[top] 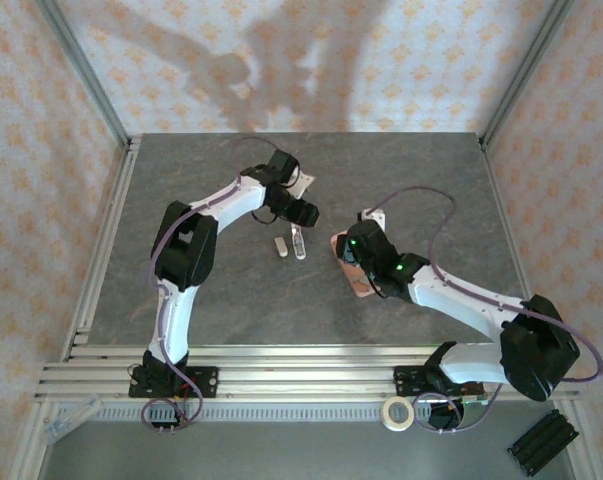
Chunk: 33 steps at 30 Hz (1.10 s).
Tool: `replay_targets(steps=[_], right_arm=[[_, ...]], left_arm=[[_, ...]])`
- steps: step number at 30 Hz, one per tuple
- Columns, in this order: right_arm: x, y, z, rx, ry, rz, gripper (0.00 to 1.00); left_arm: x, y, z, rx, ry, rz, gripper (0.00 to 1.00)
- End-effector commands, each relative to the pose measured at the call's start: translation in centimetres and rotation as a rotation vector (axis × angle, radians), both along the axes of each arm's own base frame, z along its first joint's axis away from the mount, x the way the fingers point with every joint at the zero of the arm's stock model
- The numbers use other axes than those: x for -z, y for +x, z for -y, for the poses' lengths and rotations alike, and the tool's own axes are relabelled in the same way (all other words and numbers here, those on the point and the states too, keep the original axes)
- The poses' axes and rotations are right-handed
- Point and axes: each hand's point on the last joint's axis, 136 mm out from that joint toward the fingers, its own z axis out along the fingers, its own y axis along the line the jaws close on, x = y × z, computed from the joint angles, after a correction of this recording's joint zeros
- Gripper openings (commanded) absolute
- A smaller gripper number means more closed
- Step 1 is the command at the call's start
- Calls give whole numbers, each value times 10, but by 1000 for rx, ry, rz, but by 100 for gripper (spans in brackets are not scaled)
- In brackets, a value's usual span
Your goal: Load the staples into the stapler
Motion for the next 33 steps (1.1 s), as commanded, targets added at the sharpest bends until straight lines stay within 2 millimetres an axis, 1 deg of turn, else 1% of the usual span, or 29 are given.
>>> replay_targets(steps=[1,8,14,17,20,22,23,25,27,29,33], right_arm=[[-1,-2,13,34,-37,15,52],[-1,0,9,26,-31,10,52],[-2,1,5,20,-15,10,52],[-2,1,3,18,-7,7,52],[-3,1,0,8,6,3,52],[-3,2,-3,2,13,-1,52],[-4,2,-4,0,19,-1,52],[-5,3,-8,-12,29,-6,52],[-7,4,-13,-25,44,-7,52],[-7,7,-21,-46,61,-18,52],[-7,11,-42,-99,98,-39,52]], left_arm=[[-20,-11,17,99,-56,12,63],[-29,-41,19,189,-55,14,60],[-27,-74,21,244,-49,-18,59],[-21,-89,22,260,-36,-40,59],[-18,-103,20,263,-24,-62,59],[-19,-109,18,253,-27,-67,59],[-20,-112,16,242,-28,-72,59],[-32,-115,12,226,-36,-38,59],[-39,-119,7,207,-44,-13,59],[-45,-119,-2,162,-48,13,59],[-50,-112,-32,7,-70,42,60]])
